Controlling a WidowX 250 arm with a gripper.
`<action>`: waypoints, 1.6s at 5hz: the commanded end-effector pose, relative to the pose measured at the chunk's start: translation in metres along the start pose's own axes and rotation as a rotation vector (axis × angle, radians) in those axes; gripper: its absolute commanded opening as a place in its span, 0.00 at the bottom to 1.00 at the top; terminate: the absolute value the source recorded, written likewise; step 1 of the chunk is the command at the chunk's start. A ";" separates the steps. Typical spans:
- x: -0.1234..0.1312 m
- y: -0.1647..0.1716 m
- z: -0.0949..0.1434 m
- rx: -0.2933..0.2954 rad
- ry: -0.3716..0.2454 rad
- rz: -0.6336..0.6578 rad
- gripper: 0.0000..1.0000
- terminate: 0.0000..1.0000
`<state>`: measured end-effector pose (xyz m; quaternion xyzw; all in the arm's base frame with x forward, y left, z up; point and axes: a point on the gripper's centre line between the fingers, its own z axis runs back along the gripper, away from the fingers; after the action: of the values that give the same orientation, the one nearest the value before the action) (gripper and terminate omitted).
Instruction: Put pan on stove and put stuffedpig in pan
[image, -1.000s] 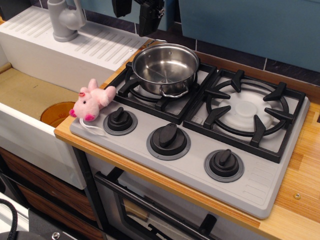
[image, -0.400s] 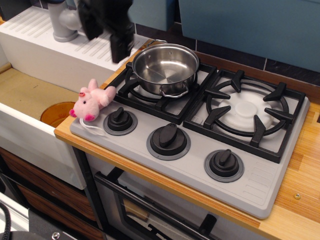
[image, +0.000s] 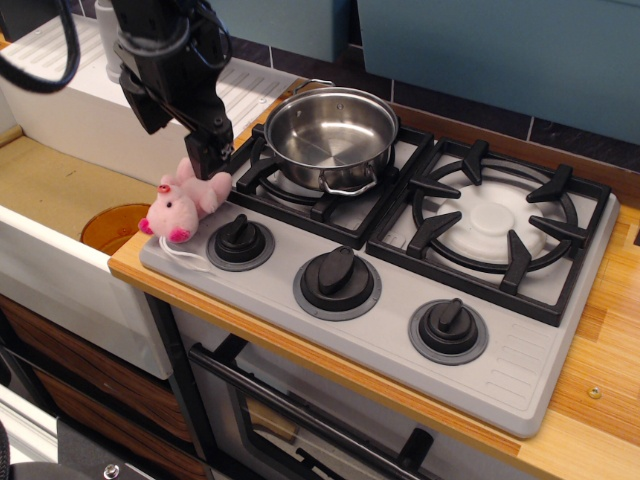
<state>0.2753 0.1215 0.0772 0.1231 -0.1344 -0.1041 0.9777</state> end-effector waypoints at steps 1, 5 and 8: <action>0.001 0.005 -0.002 0.066 -0.073 0.019 1.00 0.00; -0.020 -0.003 -0.038 0.178 -0.075 0.043 1.00 0.00; -0.024 -0.003 -0.044 0.150 0.073 0.048 0.00 0.00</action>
<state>0.2563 0.1346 0.0271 0.1906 -0.0973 -0.0641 0.9747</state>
